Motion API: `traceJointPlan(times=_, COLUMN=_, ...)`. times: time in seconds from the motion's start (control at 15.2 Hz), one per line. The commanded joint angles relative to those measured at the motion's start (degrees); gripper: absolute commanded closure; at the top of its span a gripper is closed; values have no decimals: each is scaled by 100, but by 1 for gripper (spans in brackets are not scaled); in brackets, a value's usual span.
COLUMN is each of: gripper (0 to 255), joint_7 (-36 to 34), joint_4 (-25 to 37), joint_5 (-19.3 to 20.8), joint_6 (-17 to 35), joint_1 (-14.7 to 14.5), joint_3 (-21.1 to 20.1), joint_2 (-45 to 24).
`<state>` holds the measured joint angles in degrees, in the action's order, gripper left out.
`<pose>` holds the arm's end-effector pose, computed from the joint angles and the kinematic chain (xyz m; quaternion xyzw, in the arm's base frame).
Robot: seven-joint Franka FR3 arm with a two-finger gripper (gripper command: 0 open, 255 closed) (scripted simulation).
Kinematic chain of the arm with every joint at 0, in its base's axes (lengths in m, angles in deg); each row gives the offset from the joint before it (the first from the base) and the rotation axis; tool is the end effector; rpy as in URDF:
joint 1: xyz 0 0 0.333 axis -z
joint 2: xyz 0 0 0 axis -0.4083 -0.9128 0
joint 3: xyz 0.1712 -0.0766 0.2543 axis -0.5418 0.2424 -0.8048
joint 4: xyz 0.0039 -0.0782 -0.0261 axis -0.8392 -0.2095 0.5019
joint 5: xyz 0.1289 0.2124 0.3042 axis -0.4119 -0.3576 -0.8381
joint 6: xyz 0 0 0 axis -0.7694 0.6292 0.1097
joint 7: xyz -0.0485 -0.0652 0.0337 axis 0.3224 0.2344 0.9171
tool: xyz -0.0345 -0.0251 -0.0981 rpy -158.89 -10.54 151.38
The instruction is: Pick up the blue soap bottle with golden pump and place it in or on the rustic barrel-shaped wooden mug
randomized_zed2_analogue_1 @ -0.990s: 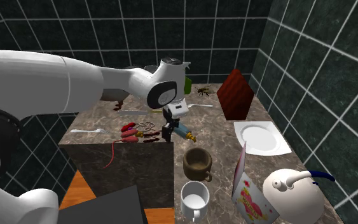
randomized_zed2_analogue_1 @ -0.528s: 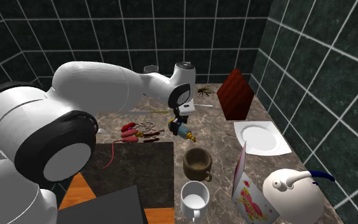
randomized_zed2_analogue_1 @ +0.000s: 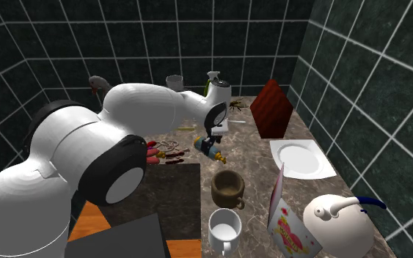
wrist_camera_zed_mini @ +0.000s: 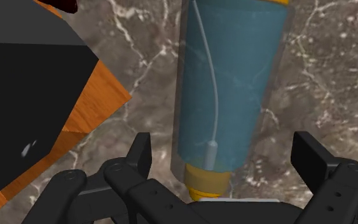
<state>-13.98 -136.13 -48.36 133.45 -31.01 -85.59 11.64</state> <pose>0.5561 0.3446 0.3512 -0.8802 0.4720 0.0364 0.0332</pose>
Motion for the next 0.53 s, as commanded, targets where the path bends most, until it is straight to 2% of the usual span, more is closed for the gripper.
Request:
traceJointPlan(times=0.0, gripper=0, joint_7=-25, joint_4=-68, joint_5=36, joint_6=131, joint_1=-17, joint_3=20, joint_2=-66)
traceJointPlan(times=0.13, gripper=0, joint_7=-59, joint_4=-126, joint_5=91, joint_6=286, joint_1=-49, joint_3=48, joint_2=-171)
traceJointPlan(times=0.46, gripper=0, joint_7=-59, joint_4=-126, joint_5=91, joint_6=286, joint_1=-50, joint_3=48, joint_2=-171)
